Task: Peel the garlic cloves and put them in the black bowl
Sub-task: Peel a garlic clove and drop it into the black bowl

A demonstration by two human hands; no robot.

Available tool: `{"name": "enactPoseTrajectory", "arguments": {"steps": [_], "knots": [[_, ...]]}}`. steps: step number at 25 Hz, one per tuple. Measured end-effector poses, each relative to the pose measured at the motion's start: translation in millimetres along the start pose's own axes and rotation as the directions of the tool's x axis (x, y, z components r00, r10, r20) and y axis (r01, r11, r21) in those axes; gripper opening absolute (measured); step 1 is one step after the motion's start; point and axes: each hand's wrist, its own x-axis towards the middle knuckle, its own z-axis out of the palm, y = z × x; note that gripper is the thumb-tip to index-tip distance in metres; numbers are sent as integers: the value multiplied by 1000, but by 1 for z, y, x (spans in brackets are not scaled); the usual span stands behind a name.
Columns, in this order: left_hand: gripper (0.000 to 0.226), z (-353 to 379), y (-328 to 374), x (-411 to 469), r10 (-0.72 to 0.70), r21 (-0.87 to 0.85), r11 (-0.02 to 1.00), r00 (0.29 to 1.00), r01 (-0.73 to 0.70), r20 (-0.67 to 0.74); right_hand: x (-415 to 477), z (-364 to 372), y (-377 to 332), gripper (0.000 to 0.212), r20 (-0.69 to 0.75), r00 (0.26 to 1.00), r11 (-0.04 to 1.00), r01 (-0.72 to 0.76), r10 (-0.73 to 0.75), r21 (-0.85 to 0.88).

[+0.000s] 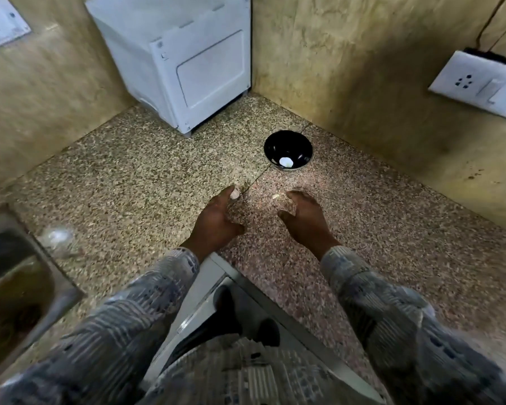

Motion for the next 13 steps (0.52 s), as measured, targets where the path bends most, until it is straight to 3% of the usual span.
{"name": "enactPoseTrajectory", "arguments": {"steps": [7,9,13], "knots": [[100,-5,-58,90,-265,-70,960,960,272,96,101,49,22,39,88,978,976,-177,189,-124],[86,-2,-64,114,-329,-84,937,938,339,113,119,64,25,27,107,969,964,-203,223,-172],[62,7,-69,151,-291,29,957,950,290,111,126,77,28,15,46,948,938,-303,315,-168]]}}
